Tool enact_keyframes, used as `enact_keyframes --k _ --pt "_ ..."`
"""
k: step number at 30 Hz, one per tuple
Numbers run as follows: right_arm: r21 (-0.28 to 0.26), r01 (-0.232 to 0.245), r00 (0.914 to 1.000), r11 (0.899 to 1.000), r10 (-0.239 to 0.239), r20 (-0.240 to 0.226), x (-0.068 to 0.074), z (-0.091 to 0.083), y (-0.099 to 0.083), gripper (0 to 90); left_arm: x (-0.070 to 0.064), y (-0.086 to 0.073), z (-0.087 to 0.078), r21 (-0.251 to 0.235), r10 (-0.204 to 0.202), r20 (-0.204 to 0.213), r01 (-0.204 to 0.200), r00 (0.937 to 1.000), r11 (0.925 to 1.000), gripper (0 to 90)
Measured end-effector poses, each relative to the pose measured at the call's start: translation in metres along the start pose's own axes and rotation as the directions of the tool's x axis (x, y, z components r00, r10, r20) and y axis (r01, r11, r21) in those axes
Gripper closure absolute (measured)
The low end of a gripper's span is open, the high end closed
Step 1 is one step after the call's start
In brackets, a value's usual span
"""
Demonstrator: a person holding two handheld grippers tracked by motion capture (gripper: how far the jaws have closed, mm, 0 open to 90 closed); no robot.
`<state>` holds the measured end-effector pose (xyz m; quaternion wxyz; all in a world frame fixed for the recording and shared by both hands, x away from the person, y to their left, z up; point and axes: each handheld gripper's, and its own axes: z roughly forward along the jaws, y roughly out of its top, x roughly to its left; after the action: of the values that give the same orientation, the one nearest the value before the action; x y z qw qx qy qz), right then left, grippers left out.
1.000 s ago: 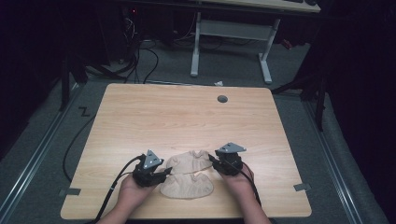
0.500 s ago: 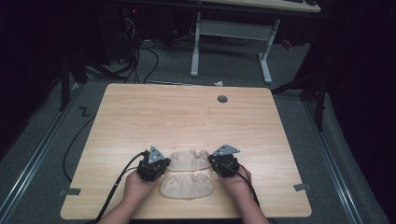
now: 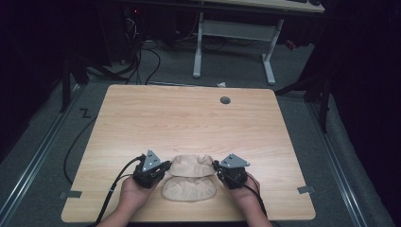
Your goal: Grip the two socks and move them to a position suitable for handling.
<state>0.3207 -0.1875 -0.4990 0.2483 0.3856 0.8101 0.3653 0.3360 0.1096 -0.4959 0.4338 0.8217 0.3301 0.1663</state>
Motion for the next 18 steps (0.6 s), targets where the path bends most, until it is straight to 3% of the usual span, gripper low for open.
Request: enact_keyframes --k 5,18 --pt "-0.03 0.011 0.9999 0.999 -0.012 -0.012 0.003 -0.015 -0.001 84.5 -0.007 -0.002 -0.012 0.016 -0.011 0.03 0.011 0.9995 0.9998 86.4" --pt "0.003 0.036 0.9972 0.999 -0.036 -0.066 0.029 -0.03 -0.017 84.5 -0.029 -0.022 -0.036 0.065 0.022 0.053 -0.026 0.9983 0.9975 86.3"
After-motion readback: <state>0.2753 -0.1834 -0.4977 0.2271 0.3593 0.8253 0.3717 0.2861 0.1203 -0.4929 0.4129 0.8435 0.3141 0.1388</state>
